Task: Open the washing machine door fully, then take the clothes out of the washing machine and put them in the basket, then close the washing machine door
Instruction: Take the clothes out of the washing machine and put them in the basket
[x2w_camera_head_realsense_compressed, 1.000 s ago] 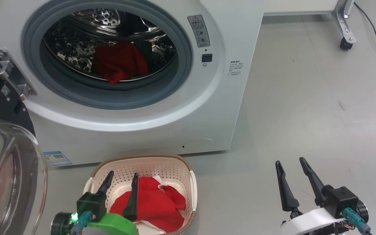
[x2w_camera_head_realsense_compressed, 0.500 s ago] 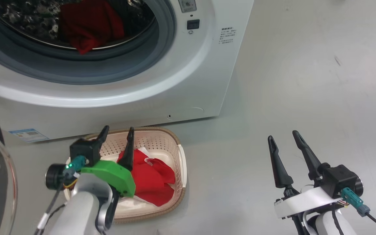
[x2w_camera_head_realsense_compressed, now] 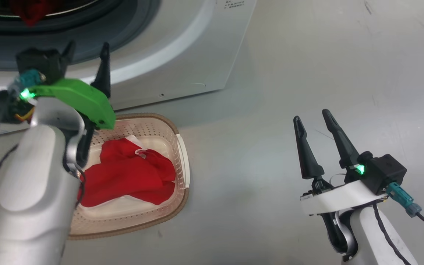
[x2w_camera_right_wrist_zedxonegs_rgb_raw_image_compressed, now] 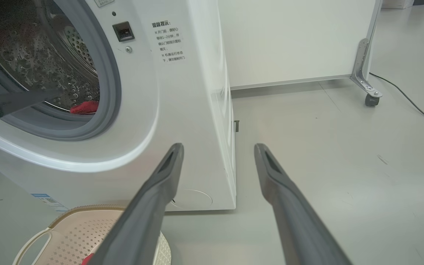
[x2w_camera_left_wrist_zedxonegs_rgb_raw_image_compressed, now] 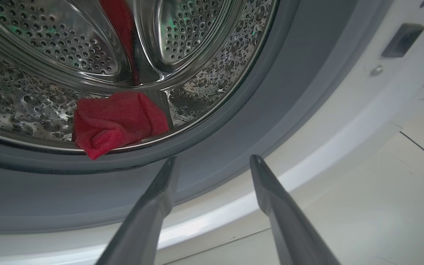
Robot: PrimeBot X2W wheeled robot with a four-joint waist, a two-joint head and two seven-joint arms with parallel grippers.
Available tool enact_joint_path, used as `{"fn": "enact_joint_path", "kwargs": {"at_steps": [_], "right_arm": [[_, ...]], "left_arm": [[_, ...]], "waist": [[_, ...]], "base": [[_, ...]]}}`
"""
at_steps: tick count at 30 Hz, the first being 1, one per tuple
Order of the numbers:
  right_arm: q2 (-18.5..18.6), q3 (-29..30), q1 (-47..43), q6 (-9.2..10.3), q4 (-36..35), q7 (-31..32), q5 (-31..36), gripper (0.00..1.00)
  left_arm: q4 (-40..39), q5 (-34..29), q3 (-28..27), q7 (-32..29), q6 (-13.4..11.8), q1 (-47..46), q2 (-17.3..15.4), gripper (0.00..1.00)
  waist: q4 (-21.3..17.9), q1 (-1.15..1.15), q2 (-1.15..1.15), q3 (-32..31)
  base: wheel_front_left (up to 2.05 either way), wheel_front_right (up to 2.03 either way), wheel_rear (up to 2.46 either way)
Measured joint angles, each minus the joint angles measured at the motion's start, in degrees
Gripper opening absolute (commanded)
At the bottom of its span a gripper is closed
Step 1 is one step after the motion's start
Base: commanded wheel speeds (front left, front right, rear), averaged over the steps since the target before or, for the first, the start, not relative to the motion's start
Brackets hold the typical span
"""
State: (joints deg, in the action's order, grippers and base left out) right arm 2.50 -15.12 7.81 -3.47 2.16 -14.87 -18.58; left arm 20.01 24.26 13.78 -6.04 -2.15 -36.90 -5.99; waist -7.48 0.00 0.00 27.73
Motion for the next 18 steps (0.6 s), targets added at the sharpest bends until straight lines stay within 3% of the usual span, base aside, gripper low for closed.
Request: {"fn": "enact_joint_path", "kwargs": {"at_steps": [12,18], "right_arm": [[0.09,-2.99,7.47,-0.01,-0.49,0.0,-5.13,1.0],[0.1,-4.15,8.68,0.0,-0.36,0.0,-7.06,1.0]], "left_arm": [[3.2,-3.05,-2.07,-12.65,0.02,-15.88,-10.59,1.0],[4.45,-4.69,-2.41,-17.3,0.03,-20.76,-13.78,1.0]], "waist": [[-4.48,0.0,0.0,8.7],[-6.75,0.01,0.0,11.17]], "base": [[0.0,0.0,0.0],[0.0,0.0,0.0]]}}
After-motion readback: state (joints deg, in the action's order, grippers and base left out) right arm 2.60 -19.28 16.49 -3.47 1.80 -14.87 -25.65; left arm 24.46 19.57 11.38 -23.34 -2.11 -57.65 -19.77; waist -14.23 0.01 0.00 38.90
